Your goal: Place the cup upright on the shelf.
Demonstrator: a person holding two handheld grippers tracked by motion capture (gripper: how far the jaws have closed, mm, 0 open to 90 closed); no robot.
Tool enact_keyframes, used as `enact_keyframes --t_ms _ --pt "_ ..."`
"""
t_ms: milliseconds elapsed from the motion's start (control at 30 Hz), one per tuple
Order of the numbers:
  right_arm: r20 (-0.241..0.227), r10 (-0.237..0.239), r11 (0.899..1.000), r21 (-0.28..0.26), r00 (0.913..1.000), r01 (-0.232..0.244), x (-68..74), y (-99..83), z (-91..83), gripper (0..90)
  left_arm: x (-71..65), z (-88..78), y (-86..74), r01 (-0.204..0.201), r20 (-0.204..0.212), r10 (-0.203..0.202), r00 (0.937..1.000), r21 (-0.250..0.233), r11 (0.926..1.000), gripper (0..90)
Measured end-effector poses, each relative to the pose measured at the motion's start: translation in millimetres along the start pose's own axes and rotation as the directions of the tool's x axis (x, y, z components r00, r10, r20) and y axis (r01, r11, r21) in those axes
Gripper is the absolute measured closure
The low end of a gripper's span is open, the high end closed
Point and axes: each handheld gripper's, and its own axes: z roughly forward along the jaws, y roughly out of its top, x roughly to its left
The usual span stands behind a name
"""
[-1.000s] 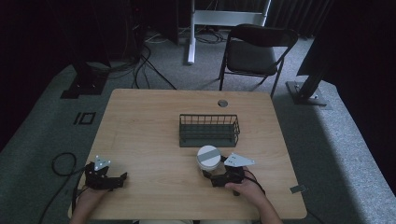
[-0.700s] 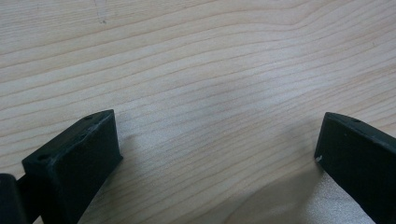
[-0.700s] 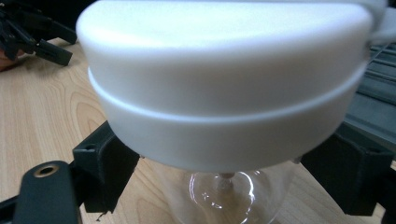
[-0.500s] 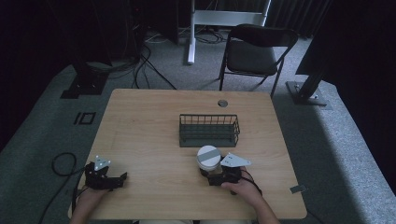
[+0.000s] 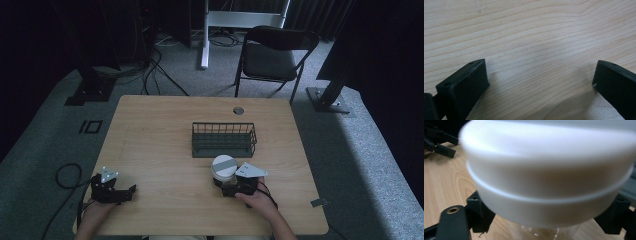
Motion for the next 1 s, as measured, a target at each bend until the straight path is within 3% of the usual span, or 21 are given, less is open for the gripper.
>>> enact_keyframes --t_ms 133,400,833,1000 --pt "-0.002 -0.003 1.000 -0.001 1.0000 0.003 -1.5 1.4 -2.7 18.3 0.0 0.0 0.0 0.000 0.000 0.000 1.0000 0.000 1.0000 0.1" --pt "0.004 -0.052 0.999 0.012 0.9986 0.052 1.4 2.7 -2.8 18.4 0.0 0.0 0.0 0.000 0.000 0.000 1.0000 0.000 1.0000 0.1" --pt "-0.009 -0.035 0.999 -0.003 0.9994 0.035 -0.4 16.2 -10.7 18.4 0.0 0.0 0.0 0.000 0.000 0.000 1.0000 0.000 1.0000 0.1" --pt "-0.007 -0.051 0.999 -0.012 0.9987 0.051 0.6 23.1 -13.4 18.4 0.0 0.0 0.0 0.001 0.000 -0.001 1.0000 0.000 1.0000 0.1"
